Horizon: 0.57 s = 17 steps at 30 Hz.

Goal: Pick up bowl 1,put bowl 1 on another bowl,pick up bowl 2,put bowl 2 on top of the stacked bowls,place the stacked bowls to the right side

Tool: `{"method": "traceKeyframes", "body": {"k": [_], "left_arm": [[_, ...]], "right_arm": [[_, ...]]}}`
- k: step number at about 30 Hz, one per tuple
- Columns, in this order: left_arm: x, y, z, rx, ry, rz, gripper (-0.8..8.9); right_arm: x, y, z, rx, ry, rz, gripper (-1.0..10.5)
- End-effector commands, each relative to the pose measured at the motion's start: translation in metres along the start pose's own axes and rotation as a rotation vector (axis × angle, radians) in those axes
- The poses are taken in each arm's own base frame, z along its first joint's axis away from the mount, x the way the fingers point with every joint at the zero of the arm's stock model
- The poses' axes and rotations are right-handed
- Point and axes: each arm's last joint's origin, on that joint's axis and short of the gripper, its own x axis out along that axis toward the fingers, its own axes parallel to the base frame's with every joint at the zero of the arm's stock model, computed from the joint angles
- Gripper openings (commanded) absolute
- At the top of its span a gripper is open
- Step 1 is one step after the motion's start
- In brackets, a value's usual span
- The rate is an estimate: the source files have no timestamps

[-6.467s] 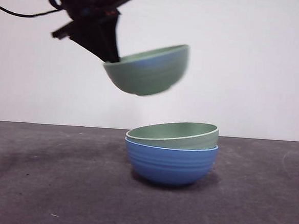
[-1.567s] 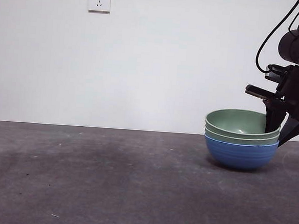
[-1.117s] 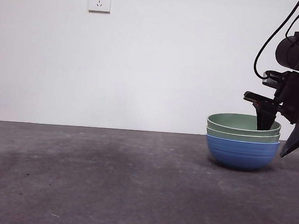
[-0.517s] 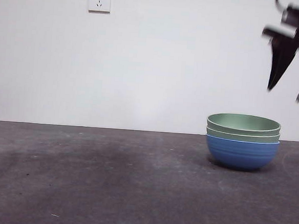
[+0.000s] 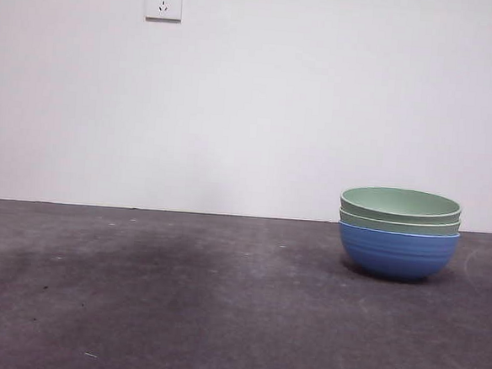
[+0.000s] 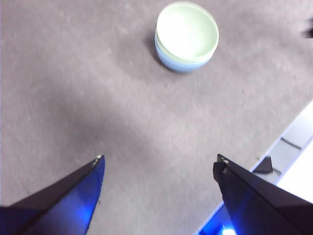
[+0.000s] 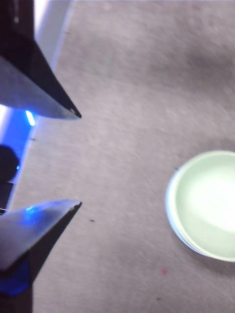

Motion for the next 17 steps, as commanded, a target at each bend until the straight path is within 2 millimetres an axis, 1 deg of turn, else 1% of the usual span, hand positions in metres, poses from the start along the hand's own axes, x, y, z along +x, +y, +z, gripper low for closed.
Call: {"method": "traceKeyframes", "body": {"k": [1, 2, 3, 5, 7, 8, 17], "left_arm": [[0.0, 0.0, -0.002, -0.006, 0.015, -0.002, 3.72], [0.0, 0.001, -0.002, -0.006, 0.02, -0.001, 3.68], [0.0, 0.001, -0.003, -0.006, 0.024, -0.001, 3.4], [0.0, 0.0, -0.003, 0.003, 0.03, -0.002, 1.77], [0.0, 0.0, -0.003, 0.016, 0.031, -0.002, -0.2], [0.0, 0.0, -0.003, 0.016, 0.031, -0.002, -0.08], [0.0, 0.001, -0.004, 0.014, 0.036, 0.003, -0.03]], "right_arm": [[-0.009, 0.004, -0.012, -0.035, 0.006, 0.007, 1.2], [-0.013, 0.005, -0.016, -0.046, 0.007, 0.008, 0.5], [-0.016, 0.005, -0.019, -0.058, 0.009, 0.009, 0.0], [-0.019, 0.006, -0.024, -0.077, 0.023, 0.009, -0.2], [-0.02, 0.006, -0.027, -0.079, 0.039, 0.007, -0.2], [-0.021, 0.006, -0.028, -0.079, 0.042, 0.007, -0.2], [-0.02, 0.006, -0.027, -0.069, 0.039, 0.006, 0.0]]}}
